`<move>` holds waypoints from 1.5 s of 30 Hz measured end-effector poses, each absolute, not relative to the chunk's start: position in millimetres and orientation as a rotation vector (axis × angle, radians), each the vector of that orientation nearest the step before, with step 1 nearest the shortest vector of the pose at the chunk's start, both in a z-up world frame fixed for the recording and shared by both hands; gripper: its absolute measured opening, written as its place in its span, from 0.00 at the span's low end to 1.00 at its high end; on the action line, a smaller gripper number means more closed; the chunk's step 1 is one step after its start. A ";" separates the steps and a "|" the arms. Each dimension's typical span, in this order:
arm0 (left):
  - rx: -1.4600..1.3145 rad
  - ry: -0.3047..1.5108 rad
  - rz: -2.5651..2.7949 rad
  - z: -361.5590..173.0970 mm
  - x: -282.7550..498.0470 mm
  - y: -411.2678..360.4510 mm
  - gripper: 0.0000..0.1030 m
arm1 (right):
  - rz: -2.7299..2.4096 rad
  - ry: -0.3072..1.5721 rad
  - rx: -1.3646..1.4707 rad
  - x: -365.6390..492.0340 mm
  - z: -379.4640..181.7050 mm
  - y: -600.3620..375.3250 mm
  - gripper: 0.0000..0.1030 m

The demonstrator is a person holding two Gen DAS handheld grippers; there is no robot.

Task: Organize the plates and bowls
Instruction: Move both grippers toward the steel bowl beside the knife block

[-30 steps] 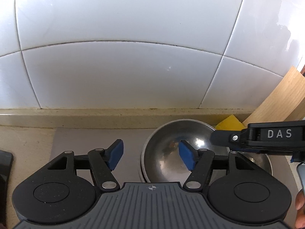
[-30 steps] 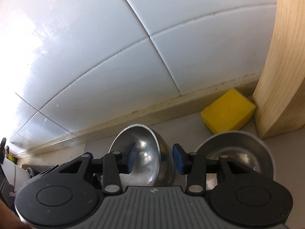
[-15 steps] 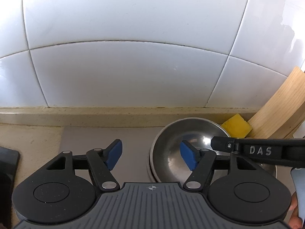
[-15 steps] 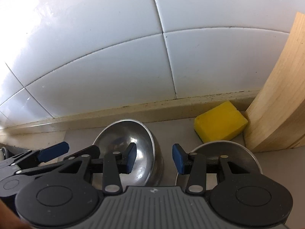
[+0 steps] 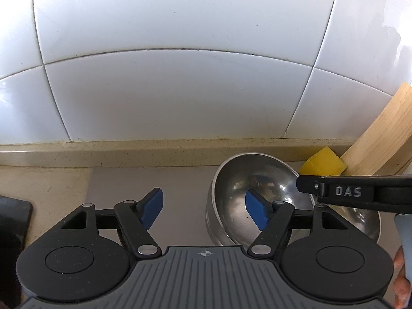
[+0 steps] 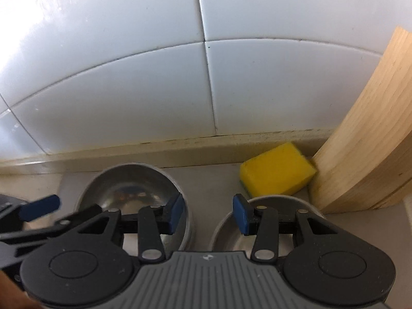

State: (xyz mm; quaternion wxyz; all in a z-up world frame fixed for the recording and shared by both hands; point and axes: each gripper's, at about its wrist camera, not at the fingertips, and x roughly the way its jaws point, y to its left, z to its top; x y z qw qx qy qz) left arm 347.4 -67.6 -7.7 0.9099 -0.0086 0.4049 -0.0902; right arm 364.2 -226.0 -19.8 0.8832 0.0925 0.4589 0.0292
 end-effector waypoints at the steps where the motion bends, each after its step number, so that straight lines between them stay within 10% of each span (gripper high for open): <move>1: -0.018 0.835 -0.185 -7.5 347.7 -67.3 0.69 | 0.071 0.955 0.203 363.8 -17.7 -226.6 0.16; 45: 0.249 0.784 -0.452 33.9 255.1 -162.8 0.76 | -0.019 0.898 0.401 206.7 21.9 -326.0 0.24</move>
